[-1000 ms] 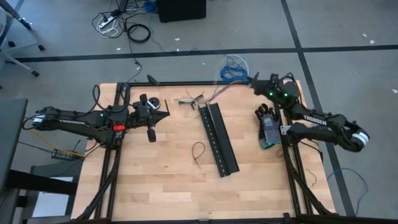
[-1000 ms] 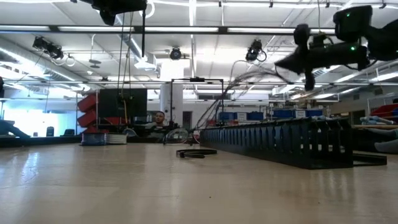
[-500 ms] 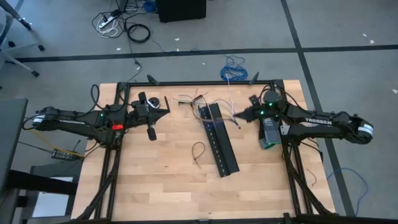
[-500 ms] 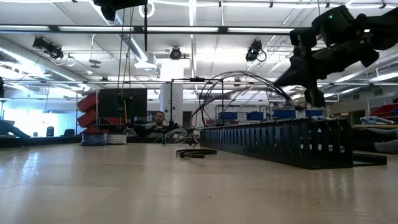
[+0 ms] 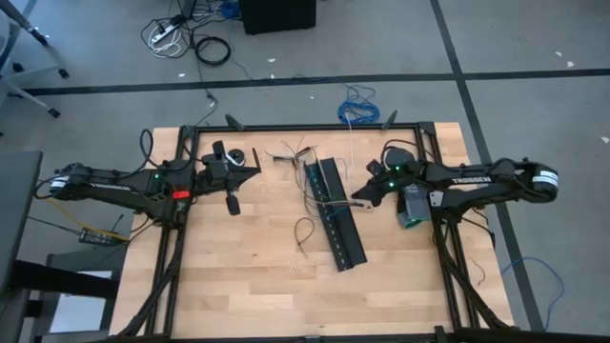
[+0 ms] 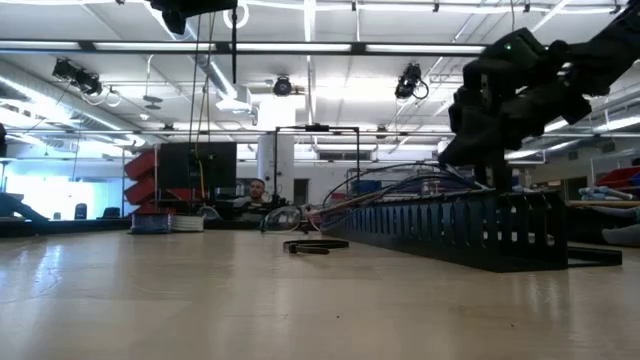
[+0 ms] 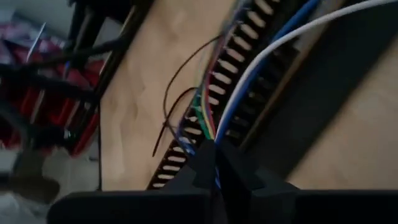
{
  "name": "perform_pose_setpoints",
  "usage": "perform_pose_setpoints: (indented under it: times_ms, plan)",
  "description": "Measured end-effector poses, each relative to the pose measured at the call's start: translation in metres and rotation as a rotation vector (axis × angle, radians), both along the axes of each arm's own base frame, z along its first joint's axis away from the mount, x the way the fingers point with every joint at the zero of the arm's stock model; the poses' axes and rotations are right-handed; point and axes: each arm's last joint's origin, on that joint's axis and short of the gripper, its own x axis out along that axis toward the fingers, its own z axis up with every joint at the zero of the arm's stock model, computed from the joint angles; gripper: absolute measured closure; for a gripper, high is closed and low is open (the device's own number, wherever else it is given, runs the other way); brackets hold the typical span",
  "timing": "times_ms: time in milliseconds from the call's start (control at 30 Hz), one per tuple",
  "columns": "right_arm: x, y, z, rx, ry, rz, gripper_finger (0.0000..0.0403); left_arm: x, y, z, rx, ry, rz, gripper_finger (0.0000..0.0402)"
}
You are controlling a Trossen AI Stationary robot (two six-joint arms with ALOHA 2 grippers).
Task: Ziptie cables
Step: Wrap the black zip tie on the cable
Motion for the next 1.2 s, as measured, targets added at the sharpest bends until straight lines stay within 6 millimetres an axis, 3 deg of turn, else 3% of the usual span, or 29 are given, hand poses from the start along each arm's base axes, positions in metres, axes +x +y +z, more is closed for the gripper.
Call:
perform_pose_setpoints:
  times_ms: [167,400,600,833,1000,1200]
  plan:
    - [0.004,-0.002,-0.002,-0.205,-0.037,0.088,0.0378,0.0,0.0,0.0,-0.015,-0.004,-0.002,0.0402]
    - [0.004,0.0,-0.005,-0.194,-0.024,0.115,0.0376,0.0,0.0,0.0,-0.019,-0.006,-0.002,0.0402]
    - [0.008,-0.001,0.003,-0.211,-0.004,0.169,0.0306,0.0,0.0,0.001,-0.021,-0.017,-0.002,0.0402]
    - [0.003,0.001,-0.003,-0.231,0.158,0.187,0.0219,0.0,0.0,0.001,-0.022,-0.017,-0.002,0.0402]
    - [0.006,0.01,-0.004,-0.275,0.165,0.222,0.0192,0.0,0.0,0.002,-0.022,-0.025,-0.001,0.0401]
    - [0.016,0.024,-0.013,-0.47,0.208,0.279,0.0186,0.0,0.0,0.002,-0.022,-0.027,-0.001,0.0402]
